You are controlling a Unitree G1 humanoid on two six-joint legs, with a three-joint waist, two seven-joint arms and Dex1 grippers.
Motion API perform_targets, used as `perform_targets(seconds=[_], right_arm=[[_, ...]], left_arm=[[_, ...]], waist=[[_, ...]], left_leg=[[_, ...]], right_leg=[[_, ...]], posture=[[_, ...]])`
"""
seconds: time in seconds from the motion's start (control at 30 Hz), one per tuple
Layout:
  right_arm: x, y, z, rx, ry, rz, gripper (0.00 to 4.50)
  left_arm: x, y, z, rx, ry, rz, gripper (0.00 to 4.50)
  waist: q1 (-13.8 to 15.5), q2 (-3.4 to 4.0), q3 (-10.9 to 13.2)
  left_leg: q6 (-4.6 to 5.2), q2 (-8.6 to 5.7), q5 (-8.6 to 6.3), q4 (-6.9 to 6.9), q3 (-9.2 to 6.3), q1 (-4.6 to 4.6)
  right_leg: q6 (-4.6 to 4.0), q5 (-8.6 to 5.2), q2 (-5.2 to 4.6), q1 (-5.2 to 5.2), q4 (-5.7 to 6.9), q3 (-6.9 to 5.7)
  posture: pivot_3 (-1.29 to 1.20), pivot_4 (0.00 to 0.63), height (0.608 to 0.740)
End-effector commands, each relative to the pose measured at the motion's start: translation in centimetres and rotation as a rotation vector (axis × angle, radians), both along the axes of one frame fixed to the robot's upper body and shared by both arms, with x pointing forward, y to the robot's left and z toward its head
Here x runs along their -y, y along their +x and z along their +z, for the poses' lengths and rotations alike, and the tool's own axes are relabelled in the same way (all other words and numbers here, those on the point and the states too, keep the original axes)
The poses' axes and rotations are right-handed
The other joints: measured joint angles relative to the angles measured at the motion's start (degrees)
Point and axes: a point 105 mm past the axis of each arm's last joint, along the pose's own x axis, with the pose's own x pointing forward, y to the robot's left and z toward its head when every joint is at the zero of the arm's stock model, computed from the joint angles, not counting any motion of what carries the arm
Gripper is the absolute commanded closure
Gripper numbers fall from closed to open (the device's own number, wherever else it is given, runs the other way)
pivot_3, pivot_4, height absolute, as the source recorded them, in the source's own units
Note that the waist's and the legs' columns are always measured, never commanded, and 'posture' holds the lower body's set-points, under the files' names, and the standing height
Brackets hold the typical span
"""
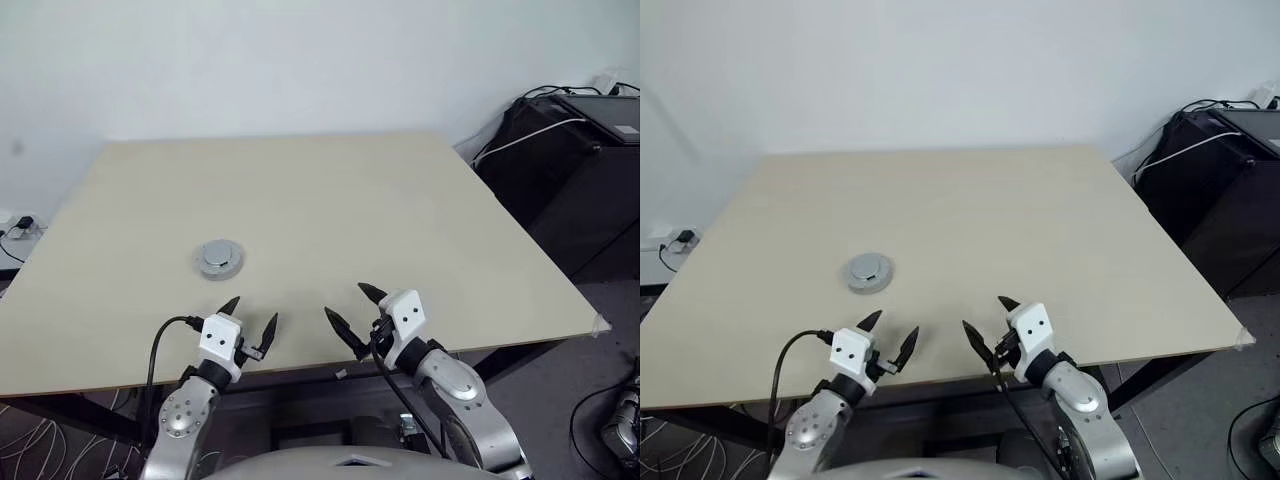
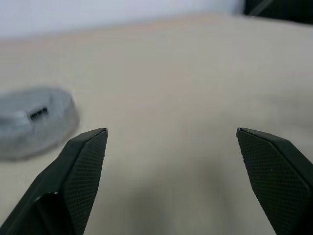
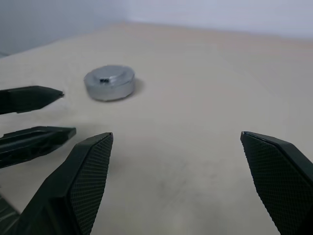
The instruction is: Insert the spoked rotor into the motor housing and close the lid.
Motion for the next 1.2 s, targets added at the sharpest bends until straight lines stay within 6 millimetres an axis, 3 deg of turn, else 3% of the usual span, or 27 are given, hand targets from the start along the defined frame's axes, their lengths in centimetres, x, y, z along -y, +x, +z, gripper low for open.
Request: perform_targets(seconds=[0.03, 0.3, 0.53, 1.2], right_arm=[[0.4, 0.5, 1.7, 0.081, 0.012, -0.059, 0.00], [1.7, 1.0, 2.5, 0.137, -0.002, -0.199, 0.00], [2.5, 0.8, 1.6, 0.133, -0.045, -0.277, 0.00], [4.2, 0.9, -1.2, 0.100, -0.068, -0.297, 0.00]], left_arm=[[-0.1, 0.4, 1.2, 0.087, 0.005, 0.070, 0.04], [0.6, 0.2, 1.5, 0.067, -0.047, 0.008, 0.04], [-0.2, 0.3, 1.8, 0.058, -0.076, 0.034, 0.04], [-0.2, 0.2, 1.2, 0.032, -0.086, 0.041, 0.04]], waist=[[0.0, 0.00, 0.0], [-0.1, 0.03, 0.0], [-0.5, 0.08, 0.1], [-0.5, 0.11, 0.1]], left_leg=[[0.00, -0.04, 0.00, 0.00, 0.00, 0.00], [0.00, -0.04, 0.00, 0.01, 0.02, -0.01], [0.01, 0.00, -0.01, 0.01, 0.01, -0.07], [0.02, 0.00, -0.01, 0.02, 0.01, -0.07]], right_leg=[[0.00, 0.00, 0.01, 0.00, 0.00, -0.01], [0.01, -0.01, 0.03, -0.01, 0.00, -0.04], [0.02, -0.02, 0.02, -0.05, 0.00, -0.04], [0.02, -0.02, 0.00, -0.05, 0.00, -0.05]], posture=[[0.00, 0.000, 0.740], [0.00, 0.000, 0.740], [0.00, 0.000, 0.740], [0.00, 0.000, 0.740]])
